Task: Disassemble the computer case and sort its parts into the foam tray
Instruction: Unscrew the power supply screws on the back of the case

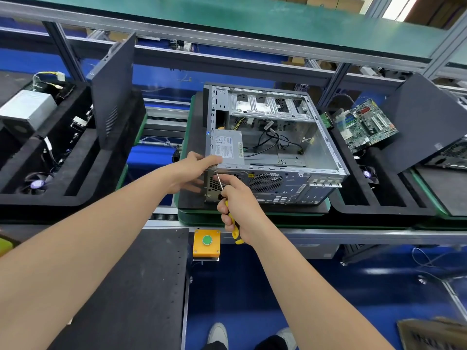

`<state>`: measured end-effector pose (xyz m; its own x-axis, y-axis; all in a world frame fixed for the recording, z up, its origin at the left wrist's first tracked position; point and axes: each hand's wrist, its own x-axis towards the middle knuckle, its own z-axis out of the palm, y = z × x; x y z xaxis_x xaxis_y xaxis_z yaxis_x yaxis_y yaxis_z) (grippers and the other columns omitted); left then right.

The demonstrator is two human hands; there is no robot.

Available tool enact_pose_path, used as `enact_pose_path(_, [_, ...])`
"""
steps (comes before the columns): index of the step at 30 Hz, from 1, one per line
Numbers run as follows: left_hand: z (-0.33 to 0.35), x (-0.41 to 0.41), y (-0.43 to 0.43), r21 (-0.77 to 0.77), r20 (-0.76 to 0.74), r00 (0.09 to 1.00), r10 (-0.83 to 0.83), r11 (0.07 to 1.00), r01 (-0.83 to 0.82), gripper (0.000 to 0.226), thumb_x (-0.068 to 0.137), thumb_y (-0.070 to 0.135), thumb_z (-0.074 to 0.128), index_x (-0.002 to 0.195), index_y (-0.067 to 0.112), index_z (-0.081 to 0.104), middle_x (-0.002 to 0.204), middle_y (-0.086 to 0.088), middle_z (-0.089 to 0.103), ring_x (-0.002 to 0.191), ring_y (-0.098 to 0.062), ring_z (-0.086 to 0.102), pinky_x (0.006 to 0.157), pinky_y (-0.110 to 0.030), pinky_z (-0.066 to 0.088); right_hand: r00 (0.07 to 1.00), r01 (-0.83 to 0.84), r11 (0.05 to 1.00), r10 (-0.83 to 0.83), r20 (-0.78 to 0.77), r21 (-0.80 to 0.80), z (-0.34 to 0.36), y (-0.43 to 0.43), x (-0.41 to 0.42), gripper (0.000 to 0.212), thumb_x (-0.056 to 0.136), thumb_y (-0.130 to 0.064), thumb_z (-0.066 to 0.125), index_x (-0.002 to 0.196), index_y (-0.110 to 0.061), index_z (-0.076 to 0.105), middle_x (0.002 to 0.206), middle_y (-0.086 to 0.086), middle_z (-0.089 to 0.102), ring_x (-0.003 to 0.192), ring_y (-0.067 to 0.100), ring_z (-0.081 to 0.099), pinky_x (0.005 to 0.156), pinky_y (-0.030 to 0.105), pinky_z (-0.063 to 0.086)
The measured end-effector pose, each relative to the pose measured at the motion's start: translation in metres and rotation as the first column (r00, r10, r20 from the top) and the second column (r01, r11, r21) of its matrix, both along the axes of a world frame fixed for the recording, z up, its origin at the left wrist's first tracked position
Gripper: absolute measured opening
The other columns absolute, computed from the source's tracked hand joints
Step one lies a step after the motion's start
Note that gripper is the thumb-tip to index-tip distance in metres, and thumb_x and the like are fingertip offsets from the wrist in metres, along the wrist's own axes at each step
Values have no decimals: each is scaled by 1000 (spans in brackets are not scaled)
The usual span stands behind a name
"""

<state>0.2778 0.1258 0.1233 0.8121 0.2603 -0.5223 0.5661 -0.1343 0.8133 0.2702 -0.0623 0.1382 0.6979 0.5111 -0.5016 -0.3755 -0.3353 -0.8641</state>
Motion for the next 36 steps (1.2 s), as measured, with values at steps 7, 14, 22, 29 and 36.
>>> enact_pose_path(7, [15,-26,43,-72,-35,966,-258,964,255,47,100,51,56,103,9,76,112,-14,76,101,-30,75,90,-42,59,998,-27,999,29,58,-33,-2,-2,3,54,101,-18,29,127,-52,61,63,3,47,47,15,38,44,24,33])
enact_pose_path(14, [-6,-43,8,-327,90,994,-68,940,94,39,83,38,83,115,15,78,119,-7,75,110,-25,72,84,-32,61,994,-41,999,44,103,-26,1,2,2,40,102,-18,32,113,-38,64,64,6,53,46,16,40,43,25,34])
enact_pose_path(22, [-17,-47,-24,-533,137,965,224,838,-119,23,88,20,77,111,16,79,116,-12,75,107,-25,73,82,-31,61,997,-29,999,31,71,-22,-3,2,2,28,105,-17,32,110,-17,60,59,4,53,41,17,40,41,24,34])
enact_pose_path(29, [-15,-51,-30,-522,159,951,265,840,-147,28,83,24,83,110,19,80,109,-10,77,104,-23,74,81,-31,59,997,-39,999,38,61,5,-8,-2,0,27,108,-20,34,113,-19,60,60,3,53,42,16,41,42,26,34])
enact_pose_path(36, [-15,-51,-37,-526,172,931,321,830,-189,28,81,27,84,108,22,80,102,-4,78,96,-17,74,76,-27,58,1000,-20,999,20,-10,31,-5,-2,2,25,108,-25,38,113,-16,61,62,4,54,43,16,41,41,25,33])
